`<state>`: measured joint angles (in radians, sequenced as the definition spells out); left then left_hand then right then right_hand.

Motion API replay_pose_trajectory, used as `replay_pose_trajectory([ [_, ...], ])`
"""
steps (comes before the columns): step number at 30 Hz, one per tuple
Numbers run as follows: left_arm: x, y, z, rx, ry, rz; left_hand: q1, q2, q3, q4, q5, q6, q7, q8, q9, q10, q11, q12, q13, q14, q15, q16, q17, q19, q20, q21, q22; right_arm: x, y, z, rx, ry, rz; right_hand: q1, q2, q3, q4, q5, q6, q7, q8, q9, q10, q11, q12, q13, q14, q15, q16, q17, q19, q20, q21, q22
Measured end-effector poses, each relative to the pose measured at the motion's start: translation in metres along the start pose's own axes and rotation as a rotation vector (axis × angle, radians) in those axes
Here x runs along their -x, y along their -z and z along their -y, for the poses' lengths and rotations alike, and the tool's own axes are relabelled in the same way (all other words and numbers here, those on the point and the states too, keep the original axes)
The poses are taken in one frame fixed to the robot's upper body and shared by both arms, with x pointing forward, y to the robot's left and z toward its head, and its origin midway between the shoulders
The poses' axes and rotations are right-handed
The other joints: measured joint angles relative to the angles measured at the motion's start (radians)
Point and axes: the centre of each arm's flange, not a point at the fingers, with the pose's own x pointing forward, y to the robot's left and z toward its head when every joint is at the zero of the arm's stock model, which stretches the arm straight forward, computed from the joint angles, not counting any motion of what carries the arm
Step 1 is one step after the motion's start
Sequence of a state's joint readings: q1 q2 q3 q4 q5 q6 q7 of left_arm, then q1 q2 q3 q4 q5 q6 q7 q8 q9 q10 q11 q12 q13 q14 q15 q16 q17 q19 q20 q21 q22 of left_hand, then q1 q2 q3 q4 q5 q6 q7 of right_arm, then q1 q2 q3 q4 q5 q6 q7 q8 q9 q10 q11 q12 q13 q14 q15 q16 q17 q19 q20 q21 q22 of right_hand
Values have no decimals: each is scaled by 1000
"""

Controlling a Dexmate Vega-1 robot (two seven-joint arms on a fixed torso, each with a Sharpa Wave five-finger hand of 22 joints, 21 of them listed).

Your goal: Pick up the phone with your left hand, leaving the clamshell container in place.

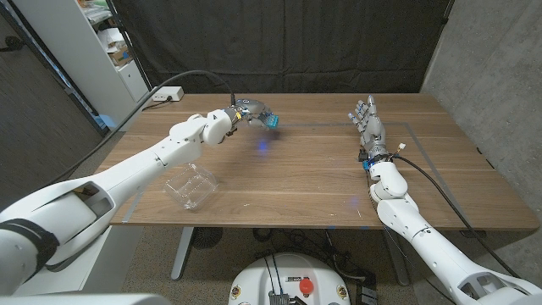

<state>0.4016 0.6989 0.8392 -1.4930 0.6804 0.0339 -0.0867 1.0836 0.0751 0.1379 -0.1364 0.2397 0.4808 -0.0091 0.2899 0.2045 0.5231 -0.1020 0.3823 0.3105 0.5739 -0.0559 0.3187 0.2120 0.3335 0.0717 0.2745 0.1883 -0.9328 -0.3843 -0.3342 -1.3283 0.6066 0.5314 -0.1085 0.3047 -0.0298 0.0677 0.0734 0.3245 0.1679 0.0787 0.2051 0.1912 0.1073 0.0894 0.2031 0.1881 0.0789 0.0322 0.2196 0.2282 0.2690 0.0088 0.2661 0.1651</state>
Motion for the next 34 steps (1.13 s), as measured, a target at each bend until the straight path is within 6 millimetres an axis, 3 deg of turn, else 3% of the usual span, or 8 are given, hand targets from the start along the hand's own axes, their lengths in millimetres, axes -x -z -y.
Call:
replay_pose_trajectory([
  [34, 17, -7, -65, 31, -119, 23, 0, 14, 3, 3, -19, 22, 0, -1, 0, 16, 5, -2, 8, 14, 3, -2, -4, 5, 6, 0, 0, 7, -5, 0, 3, 6, 9, 0, 0, -4, -4, 0, 4, -4, 0, 0, 0, 0, 0, 0, 0, 0, 0, 0, 5, 6, -11, 0],
])
